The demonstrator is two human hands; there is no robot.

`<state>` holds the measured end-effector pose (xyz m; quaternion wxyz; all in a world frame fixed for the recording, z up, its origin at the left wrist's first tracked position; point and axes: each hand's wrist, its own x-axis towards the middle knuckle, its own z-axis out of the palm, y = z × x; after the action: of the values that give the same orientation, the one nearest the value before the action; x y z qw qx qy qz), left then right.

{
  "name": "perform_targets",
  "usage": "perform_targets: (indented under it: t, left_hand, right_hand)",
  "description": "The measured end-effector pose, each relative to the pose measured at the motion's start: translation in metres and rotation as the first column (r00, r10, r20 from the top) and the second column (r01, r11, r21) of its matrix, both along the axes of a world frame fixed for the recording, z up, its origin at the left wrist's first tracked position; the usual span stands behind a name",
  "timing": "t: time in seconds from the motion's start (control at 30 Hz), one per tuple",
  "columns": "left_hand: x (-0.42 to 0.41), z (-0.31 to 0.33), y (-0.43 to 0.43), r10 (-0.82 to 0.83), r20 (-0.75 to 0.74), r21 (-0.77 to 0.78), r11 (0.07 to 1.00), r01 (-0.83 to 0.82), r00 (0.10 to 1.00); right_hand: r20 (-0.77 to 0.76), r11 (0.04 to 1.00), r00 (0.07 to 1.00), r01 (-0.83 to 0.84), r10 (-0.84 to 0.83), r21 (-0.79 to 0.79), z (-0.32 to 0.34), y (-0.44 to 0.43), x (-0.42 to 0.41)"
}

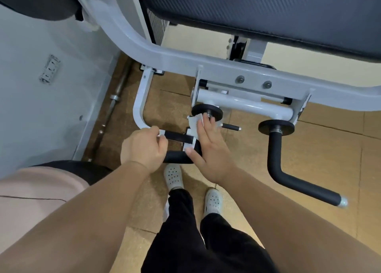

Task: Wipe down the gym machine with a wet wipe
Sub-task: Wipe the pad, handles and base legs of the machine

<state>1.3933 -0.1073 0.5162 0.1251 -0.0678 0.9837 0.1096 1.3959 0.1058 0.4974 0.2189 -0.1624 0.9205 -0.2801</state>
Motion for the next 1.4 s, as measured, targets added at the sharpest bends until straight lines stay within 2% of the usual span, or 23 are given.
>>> perform_targets:
  t: [0.07,0.2,0.33,0.47,0.57,0.77,0.93,1.1,1.2,1.33,1.4]
  left_hand:
    - [0.0,0.0,0.0,-0.003,-0.012,-0.004,1.0,0.003,1.0]
    - [0.001,-0.002,0.0,-0.007,-0.031,0.013,1.0,0.007,0.999]
    - [0.001,-0.004,-0.001,-0.006,-0.019,0.007,1.0,0.006,1.0]
    - [0.001,-0.006,-0.002,-0.017,0.005,-0.005,1.0,0.017,1.0]
    - [0.002,-0.008,-0.004,-0.042,-0.013,0.015,0.999,0.042,0.999]
    - [0.001,-0.009,-0.005,-0.05,-0.01,0.006,0.999,0.05,0.999]
    - [0.002,-0.01,-0.005,-0.04,-0.01,0.012,0.999,0.04,0.999]
    - [0.002,-0.01,-0.006,-0.04,0.001,0.025,0.999,0.04,0.999]
    - [0.002,-0.009,-0.006,-0.041,0.006,0.027,0.999,0.041,0.999]
    - [0.002,-0.006,-0.005,-0.04,0.02,0.018,0.999,0.039,0.999]
    - [0.002,-0.006,-0.005,-0.04,0.02,0.024,0.999,0.039,0.999]
  right_hand:
    - [-0.008,1.0,1.0,-0.026,0.026,-0.009,0.002,-0.007,0.022]
    - [-0.05,0.975,0.974,-0.218,0.219,0.029,0.0,0.006,0.057]
    - [-0.136,0.933,0.929,-0.323,0.344,0.157,-0.009,0.024,0.028]
    - [-0.077,0.968,0.975,-0.195,0.209,0.156,-0.006,0.02,-0.015]
    - [-0.061,0.982,0.988,-0.136,0.145,0.13,0.0,0.011,-0.005]
    - [-0.109,0.959,0.955,-0.266,0.275,0.096,-0.008,0.011,0.056]
    - [-0.136,0.908,0.903,-0.384,0.407,0.166,-0.012,0.026,0.028]
    - [-0.097,0.969,0.972,-0.201,0.216,0.142,-0.006,0.022,-0.014]
    - [-0.038,0.992,0.994,-0.101,0.104,0.07,-0.002,0.015,0.003]
    - [-0.006,0.988,0.988,-0.152,0.152,0.03,0.005,-0.001,0.052]
    - [-0.026,0.984,0.984,-0.176,0.177,0.02,-0.004,0.003,0.051]
